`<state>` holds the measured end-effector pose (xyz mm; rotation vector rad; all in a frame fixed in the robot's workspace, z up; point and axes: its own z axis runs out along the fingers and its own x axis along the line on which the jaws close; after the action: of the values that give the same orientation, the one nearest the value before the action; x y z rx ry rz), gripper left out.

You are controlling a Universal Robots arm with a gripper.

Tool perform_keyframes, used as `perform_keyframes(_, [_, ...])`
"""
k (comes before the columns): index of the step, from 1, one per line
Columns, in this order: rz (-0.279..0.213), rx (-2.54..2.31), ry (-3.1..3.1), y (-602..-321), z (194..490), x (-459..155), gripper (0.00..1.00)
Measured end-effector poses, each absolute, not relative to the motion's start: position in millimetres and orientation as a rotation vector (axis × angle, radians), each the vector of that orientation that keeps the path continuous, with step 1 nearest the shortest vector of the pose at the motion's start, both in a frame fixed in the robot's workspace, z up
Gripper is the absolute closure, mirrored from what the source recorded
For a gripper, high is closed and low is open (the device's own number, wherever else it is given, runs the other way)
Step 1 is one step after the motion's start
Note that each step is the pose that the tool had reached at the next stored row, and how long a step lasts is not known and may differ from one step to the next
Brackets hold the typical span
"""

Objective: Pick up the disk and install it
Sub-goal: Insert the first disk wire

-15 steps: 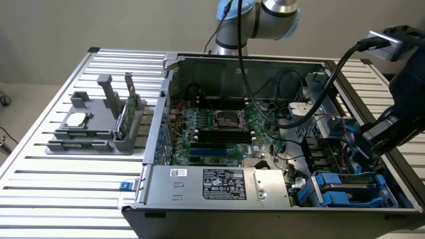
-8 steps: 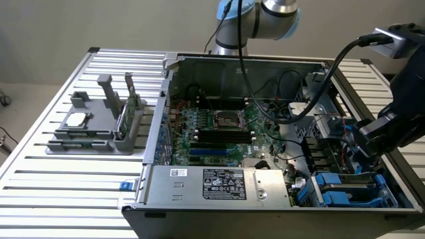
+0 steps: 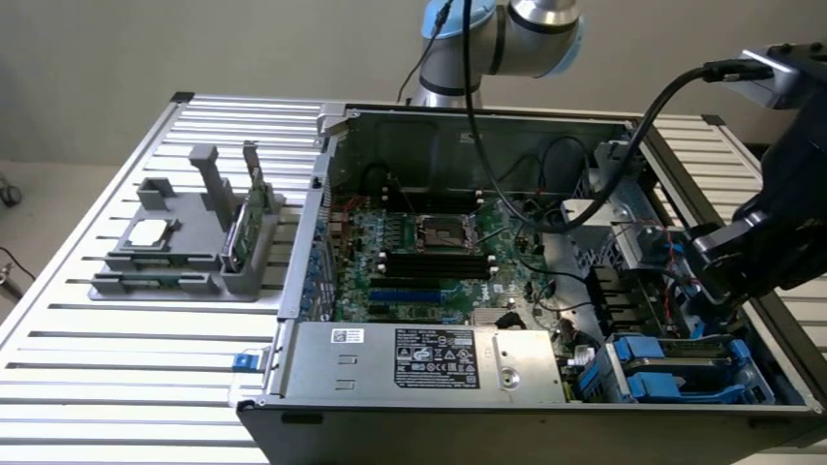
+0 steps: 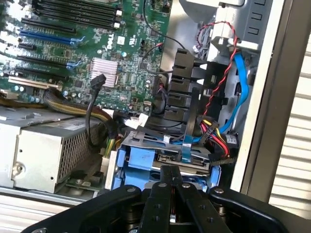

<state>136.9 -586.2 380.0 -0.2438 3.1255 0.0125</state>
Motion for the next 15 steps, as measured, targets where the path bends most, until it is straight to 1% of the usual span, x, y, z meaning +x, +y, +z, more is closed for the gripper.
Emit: perform_keyframes(15, [0.011, 0.117, 3.132, -586.2, 382.5, 136.9, 0.89])
